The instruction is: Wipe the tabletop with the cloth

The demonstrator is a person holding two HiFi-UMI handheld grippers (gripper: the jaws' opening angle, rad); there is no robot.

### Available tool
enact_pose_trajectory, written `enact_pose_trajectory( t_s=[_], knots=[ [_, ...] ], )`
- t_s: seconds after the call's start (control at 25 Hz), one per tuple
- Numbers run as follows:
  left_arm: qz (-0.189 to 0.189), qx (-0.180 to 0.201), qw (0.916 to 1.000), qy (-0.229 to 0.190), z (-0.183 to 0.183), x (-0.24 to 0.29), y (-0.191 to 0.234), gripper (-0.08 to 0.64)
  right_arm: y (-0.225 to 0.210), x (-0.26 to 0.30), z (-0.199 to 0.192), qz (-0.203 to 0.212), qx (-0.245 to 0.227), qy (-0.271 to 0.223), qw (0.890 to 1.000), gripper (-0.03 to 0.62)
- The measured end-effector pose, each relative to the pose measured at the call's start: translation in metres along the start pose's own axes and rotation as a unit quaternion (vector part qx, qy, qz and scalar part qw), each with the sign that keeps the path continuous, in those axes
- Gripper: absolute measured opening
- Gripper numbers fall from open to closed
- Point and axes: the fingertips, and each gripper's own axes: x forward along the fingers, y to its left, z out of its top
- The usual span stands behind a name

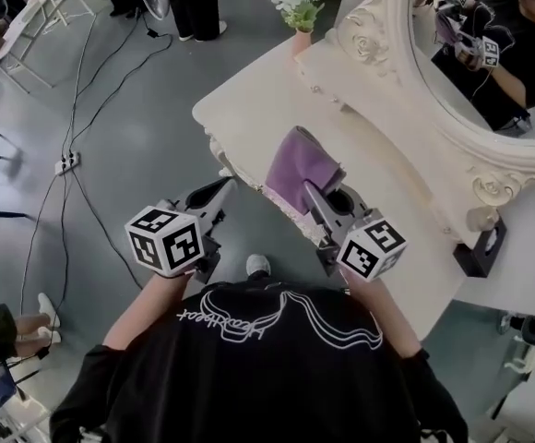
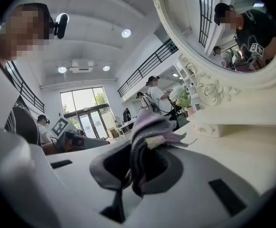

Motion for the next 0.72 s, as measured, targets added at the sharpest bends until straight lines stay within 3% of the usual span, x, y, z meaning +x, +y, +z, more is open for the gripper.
enact_pose_trajectory(
  t_s=[0.48, 0.72],
  knots=[
    [-0.012, -0.008, 0.9991, 0.039, 0.032, 0.059, 0.062, 0.005, -0.062, 0.078, 0.010, -0.058, 0.007, 0.023, 0.998, 0.049],
    [-0.035, 0.016, 0.9960, 0.081, 0.055, 0.081, 0.098, 0.004, -0.081, 0.129, 0.017, -0.091, 0.015, 0.030, 0.995, 0.049]
  ],
)
